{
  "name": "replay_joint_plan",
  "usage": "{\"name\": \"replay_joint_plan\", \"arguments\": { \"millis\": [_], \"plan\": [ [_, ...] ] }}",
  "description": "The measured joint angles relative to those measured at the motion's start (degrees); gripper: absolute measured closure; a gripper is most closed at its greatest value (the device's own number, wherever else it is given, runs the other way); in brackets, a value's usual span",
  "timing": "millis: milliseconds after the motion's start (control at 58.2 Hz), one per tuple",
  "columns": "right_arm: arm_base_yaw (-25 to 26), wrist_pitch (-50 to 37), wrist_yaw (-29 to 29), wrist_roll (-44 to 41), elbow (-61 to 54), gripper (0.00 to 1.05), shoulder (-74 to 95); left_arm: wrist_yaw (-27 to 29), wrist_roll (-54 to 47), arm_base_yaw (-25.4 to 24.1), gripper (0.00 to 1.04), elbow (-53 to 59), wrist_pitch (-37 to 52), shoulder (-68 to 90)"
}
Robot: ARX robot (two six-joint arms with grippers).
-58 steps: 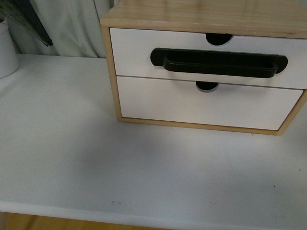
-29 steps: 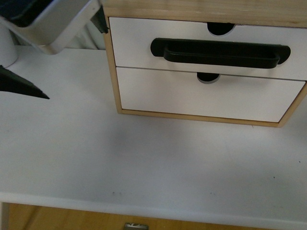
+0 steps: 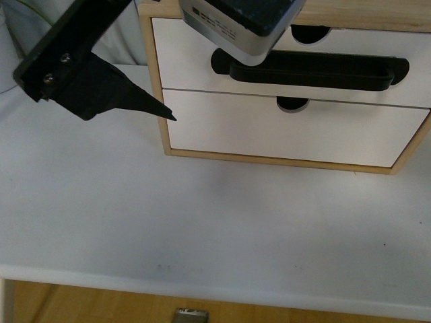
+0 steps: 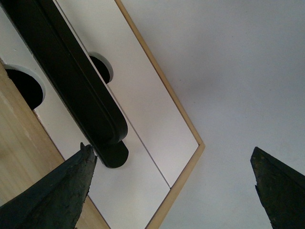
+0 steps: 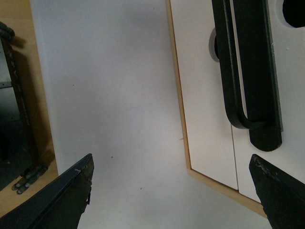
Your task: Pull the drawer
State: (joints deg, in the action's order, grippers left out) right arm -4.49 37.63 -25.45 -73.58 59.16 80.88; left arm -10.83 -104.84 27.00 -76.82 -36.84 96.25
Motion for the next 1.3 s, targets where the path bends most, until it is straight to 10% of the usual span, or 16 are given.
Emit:
{"name": "replay_joint_plan", "arguments": {
  "millis": [1305],
  "plan": [
    [-5.3, -11.0, -0.6, 5.5, 4.6, 0.09, 12.3, 1.7, 3.6, 1.6, 0.06, -5.0, 3.8, 9.9]
  ]
}}
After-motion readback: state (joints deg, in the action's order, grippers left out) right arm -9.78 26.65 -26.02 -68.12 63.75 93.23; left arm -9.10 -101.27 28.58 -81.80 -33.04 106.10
